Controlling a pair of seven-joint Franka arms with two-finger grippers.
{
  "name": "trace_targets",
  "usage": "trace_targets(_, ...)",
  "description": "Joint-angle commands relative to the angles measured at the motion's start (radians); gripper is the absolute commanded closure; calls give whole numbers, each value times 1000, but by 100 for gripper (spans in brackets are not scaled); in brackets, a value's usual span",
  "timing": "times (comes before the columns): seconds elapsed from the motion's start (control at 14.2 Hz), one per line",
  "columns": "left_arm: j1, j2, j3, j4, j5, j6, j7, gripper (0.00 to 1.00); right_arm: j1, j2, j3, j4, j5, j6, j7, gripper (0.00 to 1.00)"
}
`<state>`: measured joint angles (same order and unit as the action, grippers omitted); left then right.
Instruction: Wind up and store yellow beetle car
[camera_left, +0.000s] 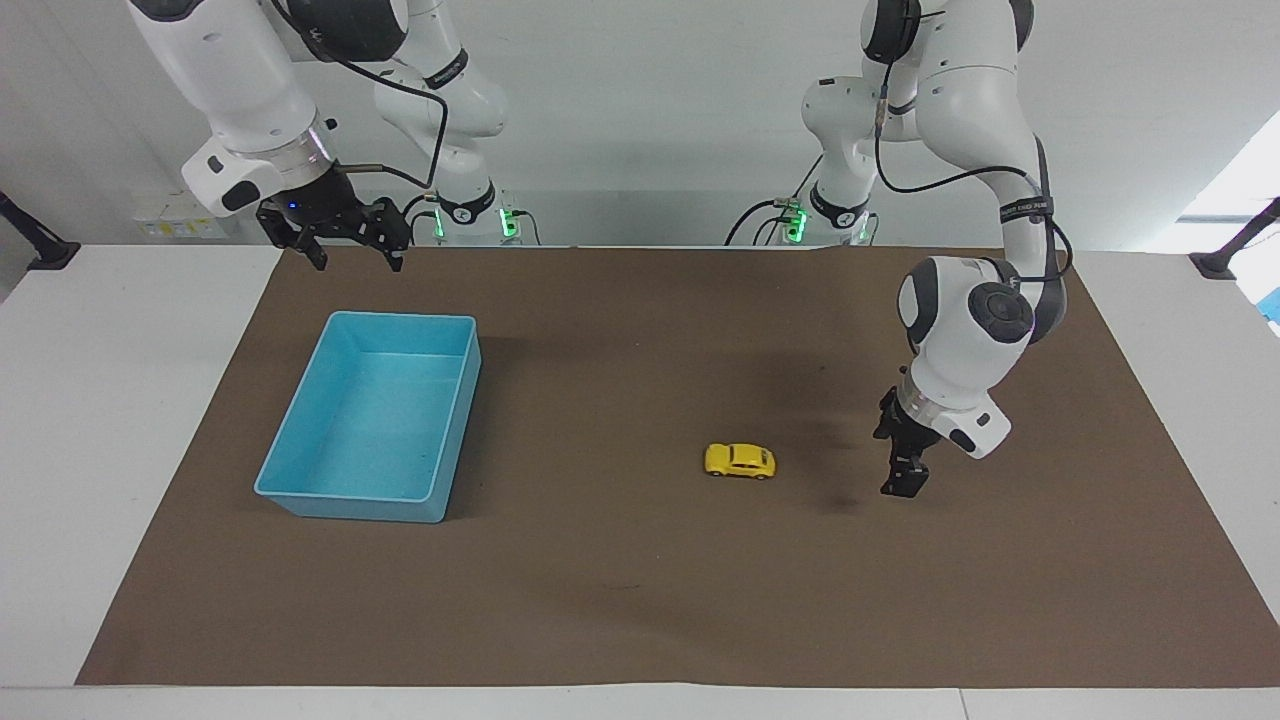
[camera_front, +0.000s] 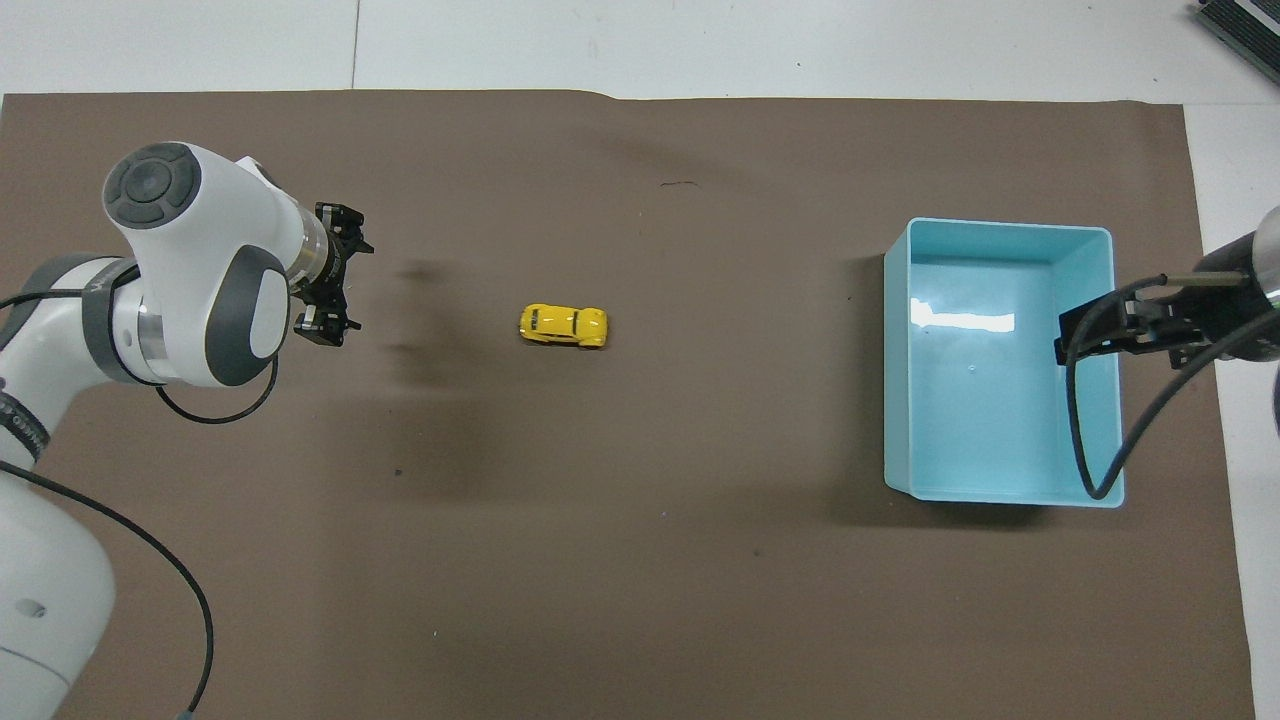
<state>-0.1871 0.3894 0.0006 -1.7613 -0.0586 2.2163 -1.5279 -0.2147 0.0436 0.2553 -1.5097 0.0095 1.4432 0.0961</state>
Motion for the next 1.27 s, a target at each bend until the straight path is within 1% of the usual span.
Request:
trace_targets(0.0, -3, -27, -2, -4, -1, -33, 2, 0, -8, -11, 2, -3, 17, -7, -24, 0)
trace_targets(0.63, -23, -29, -2, 3, -12, -36, -38, 0, -8, -11, 2, -3, 17, -7, -24, 0)
trace_targets(1.06, -9, -104, 1, 29, -10, -107, -28, 0, -8, -11, 1, -3, 17, -7, -24, 0)
trace_targets(1.2, -8, -133, 9, 31, -12, -112, -21, 0, -8, -11, 2, -3, 17, -7, -24, 0)
